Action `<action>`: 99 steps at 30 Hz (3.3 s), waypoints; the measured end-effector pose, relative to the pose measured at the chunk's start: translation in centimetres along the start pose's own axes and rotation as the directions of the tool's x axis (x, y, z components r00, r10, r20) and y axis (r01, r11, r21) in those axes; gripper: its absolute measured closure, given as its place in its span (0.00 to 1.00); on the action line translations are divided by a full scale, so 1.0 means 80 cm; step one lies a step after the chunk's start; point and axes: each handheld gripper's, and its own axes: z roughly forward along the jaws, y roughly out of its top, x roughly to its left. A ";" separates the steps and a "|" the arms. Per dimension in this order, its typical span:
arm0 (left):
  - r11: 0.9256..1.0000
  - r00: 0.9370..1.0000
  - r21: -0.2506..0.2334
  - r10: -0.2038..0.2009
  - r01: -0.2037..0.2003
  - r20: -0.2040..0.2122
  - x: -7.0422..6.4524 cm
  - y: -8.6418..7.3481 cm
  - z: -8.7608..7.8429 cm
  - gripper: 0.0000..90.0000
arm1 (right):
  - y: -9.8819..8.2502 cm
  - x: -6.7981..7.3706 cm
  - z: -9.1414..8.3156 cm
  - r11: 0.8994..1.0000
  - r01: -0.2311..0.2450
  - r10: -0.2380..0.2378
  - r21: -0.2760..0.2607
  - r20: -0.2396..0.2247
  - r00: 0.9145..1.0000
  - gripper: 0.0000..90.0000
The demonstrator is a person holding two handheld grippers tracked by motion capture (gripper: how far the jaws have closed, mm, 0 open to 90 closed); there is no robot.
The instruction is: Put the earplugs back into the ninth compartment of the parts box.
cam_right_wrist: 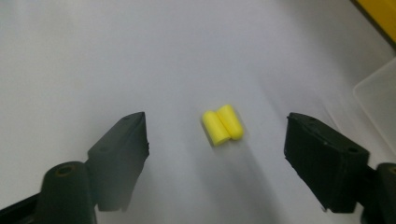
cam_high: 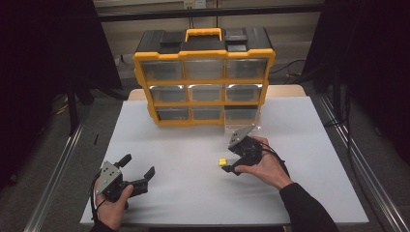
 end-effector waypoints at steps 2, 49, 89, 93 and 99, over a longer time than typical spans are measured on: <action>1.000 1.000 0.000 0.001 -0.001 0.000 0.000 0.000 0.000 0.05 | 0.002 -0.002 0.003 1.000 0.011 -0.011 0.017 -0.007 1.000 0.29; 1.000 1.000 0.007 0.005 -0.005 0.013 0.000 -0.001 0.001 0.06 | 0.008 -0.013 0.035 0.983 0.128 -0.119 0.131 -0.077 0.990 0.80; 1.000 1.000 0.008 0.000 0.000 0.016 -0.001 -0.001 0.001 0.06 | 0.008 -0.010 0.012 0.988 0.129 -0.126 0.082 -0.042 0.991 0.92; 1.000 1.000 0.009 0.001 -0.001 0.017 -0.001 -0.001 0.001 0.06 | 0.007 -0.012 0.007 0.990 0.125 -0.122 0.072 -0.038 0.992 0.92; 1.000 1.000 0.007 0.003 -0.003 0.017 0.000 -0.001 0.001 0.06 | 0.007 -0.013 0.001 0.992 0.117 -0.115 0.054 -0.033 0.993 0.92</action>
